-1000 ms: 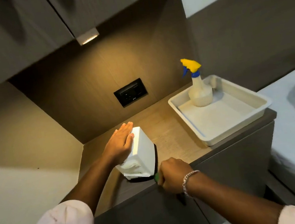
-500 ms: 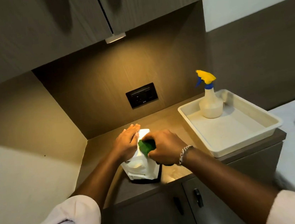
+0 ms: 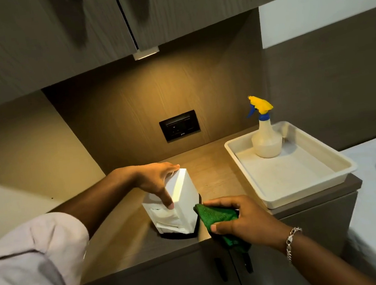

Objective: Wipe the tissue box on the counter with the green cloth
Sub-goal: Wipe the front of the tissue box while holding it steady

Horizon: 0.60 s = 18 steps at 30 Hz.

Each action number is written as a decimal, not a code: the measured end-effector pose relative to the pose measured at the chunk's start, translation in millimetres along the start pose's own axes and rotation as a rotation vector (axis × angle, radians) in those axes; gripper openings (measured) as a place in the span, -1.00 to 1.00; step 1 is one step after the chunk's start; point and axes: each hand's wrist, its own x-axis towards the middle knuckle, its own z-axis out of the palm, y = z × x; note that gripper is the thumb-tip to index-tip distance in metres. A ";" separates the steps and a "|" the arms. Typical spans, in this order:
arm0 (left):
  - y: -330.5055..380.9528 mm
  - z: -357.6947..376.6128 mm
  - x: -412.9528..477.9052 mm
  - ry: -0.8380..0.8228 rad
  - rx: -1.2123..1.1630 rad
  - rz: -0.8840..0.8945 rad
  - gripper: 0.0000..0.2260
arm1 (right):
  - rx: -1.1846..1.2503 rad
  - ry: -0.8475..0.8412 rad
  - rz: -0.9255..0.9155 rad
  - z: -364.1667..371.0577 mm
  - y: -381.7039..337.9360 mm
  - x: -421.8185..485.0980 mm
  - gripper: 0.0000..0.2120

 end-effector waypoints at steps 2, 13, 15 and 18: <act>2.6 2.5 -0.9 0.083 0.040 -0.030 -0.02 | 0.050 0.056 -0.025 -0.7 6.8 2.6 -0.53; 58.2 18.6 16.1 0.337 0.023 -0.601 -0.13 | 0.291 0.371 -0.081 11.6 39.8 4.7 -0.52; 64.9 13.1 19.8 0.281 -0.040 -0.690 -0.14 | 0.321 0.422 -0.101 22.1 42.5 3.8 -0.51; 75.7 4.2 23.5 0.126 -0.180 -0.771 -0.15 | 0.370 0.487 -0.136 37.7 42.6 6.3 -0.51</act>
